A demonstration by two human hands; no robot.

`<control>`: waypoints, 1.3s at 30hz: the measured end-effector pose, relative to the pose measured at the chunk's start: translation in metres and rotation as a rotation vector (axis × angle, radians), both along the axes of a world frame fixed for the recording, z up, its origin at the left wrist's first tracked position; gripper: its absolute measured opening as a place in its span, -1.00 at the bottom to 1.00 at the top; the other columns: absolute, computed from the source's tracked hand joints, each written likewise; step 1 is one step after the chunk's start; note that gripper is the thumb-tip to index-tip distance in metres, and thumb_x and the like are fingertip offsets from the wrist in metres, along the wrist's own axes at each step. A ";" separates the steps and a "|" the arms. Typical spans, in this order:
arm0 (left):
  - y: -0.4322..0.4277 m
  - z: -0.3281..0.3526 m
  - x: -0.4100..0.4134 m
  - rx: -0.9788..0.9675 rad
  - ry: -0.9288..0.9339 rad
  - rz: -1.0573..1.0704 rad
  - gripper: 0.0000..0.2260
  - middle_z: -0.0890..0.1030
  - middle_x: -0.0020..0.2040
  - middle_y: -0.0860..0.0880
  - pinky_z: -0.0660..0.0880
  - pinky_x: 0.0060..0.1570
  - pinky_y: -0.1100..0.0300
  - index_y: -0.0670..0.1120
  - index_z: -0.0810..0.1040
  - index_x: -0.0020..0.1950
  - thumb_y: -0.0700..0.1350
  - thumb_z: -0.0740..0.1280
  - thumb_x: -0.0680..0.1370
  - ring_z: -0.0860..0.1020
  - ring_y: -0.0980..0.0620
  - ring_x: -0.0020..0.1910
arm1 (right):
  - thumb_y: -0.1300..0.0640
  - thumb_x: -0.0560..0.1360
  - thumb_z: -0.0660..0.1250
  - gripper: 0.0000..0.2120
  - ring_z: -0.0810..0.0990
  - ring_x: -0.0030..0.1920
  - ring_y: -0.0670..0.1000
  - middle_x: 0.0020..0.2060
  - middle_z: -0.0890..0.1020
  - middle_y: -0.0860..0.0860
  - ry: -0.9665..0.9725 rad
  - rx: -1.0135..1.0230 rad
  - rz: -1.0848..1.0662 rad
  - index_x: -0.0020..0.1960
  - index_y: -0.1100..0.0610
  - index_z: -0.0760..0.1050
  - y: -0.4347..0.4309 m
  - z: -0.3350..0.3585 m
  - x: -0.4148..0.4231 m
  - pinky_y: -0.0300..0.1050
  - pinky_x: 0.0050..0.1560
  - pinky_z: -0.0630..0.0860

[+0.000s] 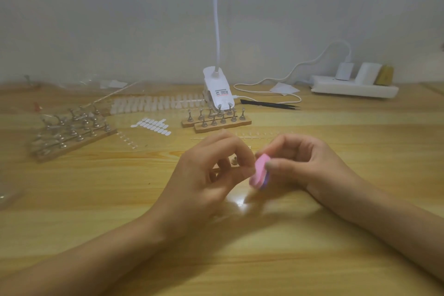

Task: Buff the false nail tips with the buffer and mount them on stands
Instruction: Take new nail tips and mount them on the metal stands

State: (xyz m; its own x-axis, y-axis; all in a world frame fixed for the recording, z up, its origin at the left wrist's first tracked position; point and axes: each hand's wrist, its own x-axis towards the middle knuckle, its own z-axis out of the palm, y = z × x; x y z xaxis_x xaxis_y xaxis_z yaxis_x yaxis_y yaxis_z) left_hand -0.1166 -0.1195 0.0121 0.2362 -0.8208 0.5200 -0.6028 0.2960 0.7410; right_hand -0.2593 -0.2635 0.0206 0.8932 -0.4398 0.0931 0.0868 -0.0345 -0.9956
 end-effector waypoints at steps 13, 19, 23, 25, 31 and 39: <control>0.000 0.000 0.001 -0.017 0.024 0.018 -0.93 0.53 -0.12 0.05 0.39 -0.34 0.29 -0.04 0.56 -0.17 -0.12 0.41 0.50 0.49 0.01 -0.26 | 0.14 0.32 0.60 -0.85 0.72 -0.17 0.09 -0.13 0.73 0.19 0.018 -0.018 0.048 -0.16 0.07 0.67 0.003 0.001 -0.001 -0.16 -0.13 0.61; 0.000 0.001 0.001 -0.020 0.011 0.029 -0.93 0.52 -0.14 0.08 0.35 -0.33 0.36 -0.04 0.55 -0.17 -0.14 0.40 0.50 0.47 0.05 -0.27 | 0.16 0.30 0.56 -0.86 0.71 -0.19 0.04 -0.15 0.73 0.12 -0.002 -0.004 0.049 -0.16 0.06 0.68 0.003 0.001 0.000 -0.18 -0.15 0.62; -0.001 0.000 0.002 -0.011 0.034 0.026 -0.93 0.53 -0.13 0.08 0.37 -0.33 0.34 -0.01 0.56 -0.18 -0.12 0.41 0.50 0.46 0.06 -0.27 | 0.16 0.27 0.57 -0.84 0.71 -0.19 0.08 -0.14 0.73 0.19 -0.038 0.061 -0.065 -0.16 0.08 0.68 -0.001 -0.001 -0.001 -0.07 -0.15 0.68; -0.001 0.000 0.003 -0.006 0.078 0.026 -0.92 0.53 -0.13 0.07 0.39 -0.31 0.33 0.01 0.56 -0.18 -0.09 0.42 0.49 0.46 0.06 -0.27 | 0.21 0.32 0.56 -0.86 0.72 -0.16 0.09 -0.11 0.73 0.18 -0.020 0.000 0.027 -0.15 0.07 0.67 0.002 0.000 -0.001 -0.11 -0.14 0.65; -0.001 -0.001 0.003 0.014 0.124 0.022 -0.91 0.53 -0.11 0.06 0.39 -0.31 0.34 0.05 0.55 -0.19 -0.05 0.43 0.48 0.44 0.10 -0.28 | 0.22 0.33 0.50 -0.83 0.73 -0.15 0.10 -0.11 0.73 0.19 -0.031 0.033 -0.050 -0.09 0.15 0.62 -0.001 -0.003 -0.001 -0.09 -0.14 0.67; 0.000 0.000 0.002 0.013 0.088 0.008 -0.93 0.52 -0.12 0.08 0.38 -0.32 0.34 -0.02 0.57 -0.17 -0.09 0.42 0.49 0.44 0.07 -0.28 | 0.17 0.32 0.56 -0.82 0.73 -0.15 0.15 -0.13 0.73 0.21 -0.029 0.045 -0.030 -0.10 0.09 0.67 -0.002 -0.001 0.001 -0.06 -0.13 0.67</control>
State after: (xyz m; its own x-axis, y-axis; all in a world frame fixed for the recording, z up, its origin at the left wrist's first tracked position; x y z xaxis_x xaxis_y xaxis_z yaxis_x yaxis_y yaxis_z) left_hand -0.1147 -0.1192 0.0121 0.2866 -0.8256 0.4860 -0.5376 0.2813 0.7949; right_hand -0.2587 -0.2654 0.0197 0.8770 -0.4704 0.0979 0.1150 0.0076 -0.9933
